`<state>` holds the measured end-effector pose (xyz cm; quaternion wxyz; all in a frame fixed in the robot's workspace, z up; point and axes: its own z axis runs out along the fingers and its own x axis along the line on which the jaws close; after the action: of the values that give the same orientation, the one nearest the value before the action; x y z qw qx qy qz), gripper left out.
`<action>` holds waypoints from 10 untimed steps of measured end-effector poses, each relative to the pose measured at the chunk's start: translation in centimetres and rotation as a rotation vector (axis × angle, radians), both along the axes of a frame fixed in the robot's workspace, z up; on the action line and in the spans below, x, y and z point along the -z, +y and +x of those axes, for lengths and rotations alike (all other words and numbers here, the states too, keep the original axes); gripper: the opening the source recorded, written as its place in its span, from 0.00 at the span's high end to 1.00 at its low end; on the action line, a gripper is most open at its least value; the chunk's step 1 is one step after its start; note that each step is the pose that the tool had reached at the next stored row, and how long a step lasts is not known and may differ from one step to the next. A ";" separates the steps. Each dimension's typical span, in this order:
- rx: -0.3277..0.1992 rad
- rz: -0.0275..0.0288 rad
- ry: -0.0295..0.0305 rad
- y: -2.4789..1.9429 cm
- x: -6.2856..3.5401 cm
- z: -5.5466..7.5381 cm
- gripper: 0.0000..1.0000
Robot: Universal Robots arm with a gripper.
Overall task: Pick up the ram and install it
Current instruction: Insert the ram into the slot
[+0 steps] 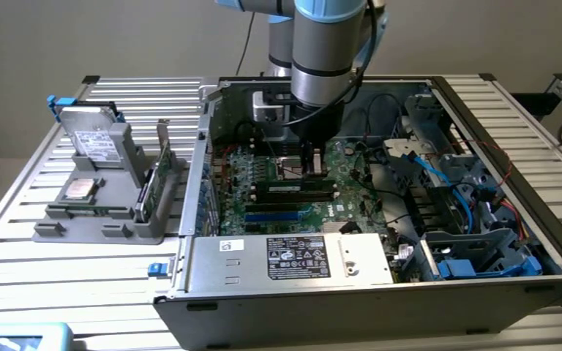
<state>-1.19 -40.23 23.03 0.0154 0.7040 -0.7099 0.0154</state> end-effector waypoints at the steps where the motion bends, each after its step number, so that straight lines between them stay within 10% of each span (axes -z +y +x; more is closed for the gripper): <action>1: 0.000 -0.0001 0.0001 0.00 0.00 0.0 0.86; 10: 0.000 0.0000 0.0000 -0.06 0.20 0.0 0.86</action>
<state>-1.19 -40.29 22.84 0.0154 0.7040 -0.7099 0.0154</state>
